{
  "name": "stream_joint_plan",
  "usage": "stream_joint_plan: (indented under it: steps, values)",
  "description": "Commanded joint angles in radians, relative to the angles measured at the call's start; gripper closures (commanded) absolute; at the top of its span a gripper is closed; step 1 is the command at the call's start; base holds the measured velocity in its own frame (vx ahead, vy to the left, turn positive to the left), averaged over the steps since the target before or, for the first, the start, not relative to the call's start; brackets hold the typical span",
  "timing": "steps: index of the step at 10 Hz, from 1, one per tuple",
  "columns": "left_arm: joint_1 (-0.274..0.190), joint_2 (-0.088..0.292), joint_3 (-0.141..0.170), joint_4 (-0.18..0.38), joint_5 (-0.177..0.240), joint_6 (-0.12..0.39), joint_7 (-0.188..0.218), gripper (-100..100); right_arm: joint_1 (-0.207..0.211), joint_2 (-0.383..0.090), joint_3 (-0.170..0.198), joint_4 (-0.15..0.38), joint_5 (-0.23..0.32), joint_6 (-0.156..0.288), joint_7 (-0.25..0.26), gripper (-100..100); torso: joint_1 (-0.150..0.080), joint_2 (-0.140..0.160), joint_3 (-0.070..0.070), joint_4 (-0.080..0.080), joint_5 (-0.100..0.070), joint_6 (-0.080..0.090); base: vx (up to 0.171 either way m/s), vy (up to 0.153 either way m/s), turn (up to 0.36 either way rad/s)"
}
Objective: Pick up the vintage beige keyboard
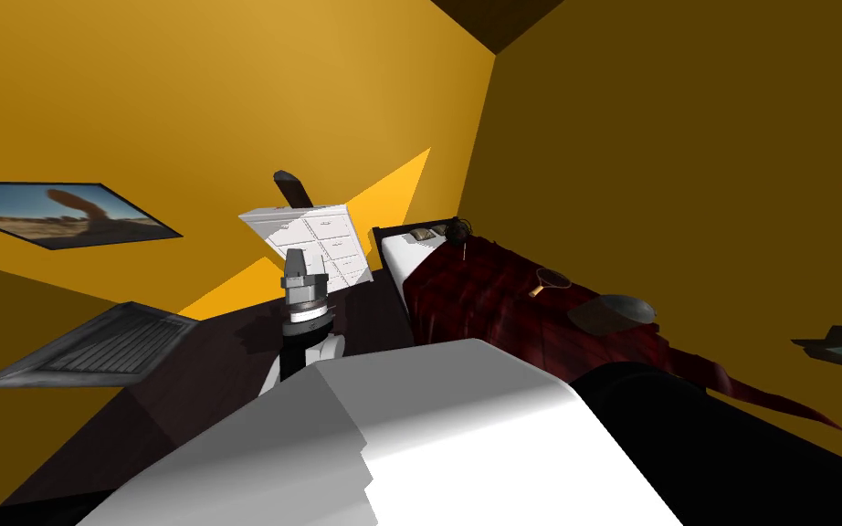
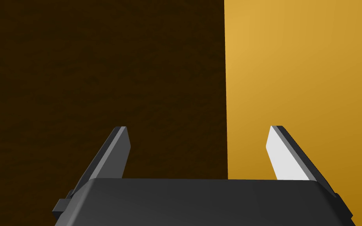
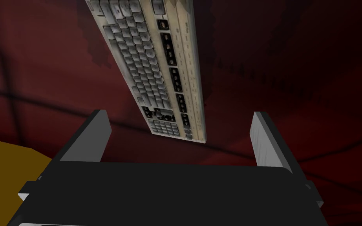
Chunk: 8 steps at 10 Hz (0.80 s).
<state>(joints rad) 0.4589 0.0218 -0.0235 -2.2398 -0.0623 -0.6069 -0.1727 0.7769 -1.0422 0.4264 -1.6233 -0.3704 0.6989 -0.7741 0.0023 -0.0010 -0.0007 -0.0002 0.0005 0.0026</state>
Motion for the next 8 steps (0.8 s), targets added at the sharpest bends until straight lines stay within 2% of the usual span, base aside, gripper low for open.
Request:
stream_joint_plan:
  steps: [1,2,3,7,8]
  values:
    - [0.000,0.000,0.000,0.000,0.000,0.000,0.000,0,-0.008,0.023,0.001,0.029,0.005,-0.013,0.017,-100,0.000,0.000,0.000,0.000,0.000,0.000,0.002,-0.019,0.009]
    - [0.000,0.000,0.000,0.000,0.000,0.000,0.000,0,-0.004,0.014,0.000,0.018,0.003,-0.008,0.010,-100,0.000,0.000,0.000,0.000,0.000,0.000,0.001,-0.007,0.002]
    - [0.000,0.000,0.000,0.000,0.000,0.000,0.000,0,-0.004,0.015,0.000,0.019,0.003,-0.010,0.013,100,0.001,0.000,0.000,0.000,0.000,0.000,0.000,0.000,0.000]
    - [0.000,0.000,0.000,0.000,0.000,0.000,0.000,0,-0.003,0.014,0.001,0.019,0.003,-0.008,0.014,100,-0.001,0.000,0.001,0.001,-0.001,0.000,0.000,0.000,0.000]
    - [0.000,0.000,0.000,0.000,0.000,0.000,0.000,0,-0.003,0.014,0.001,0.019,0.003,-0.008,0.014,0,-0.001,0.000,0.001,0.001,-0.001,0.000,0.000,0.000,0.000]
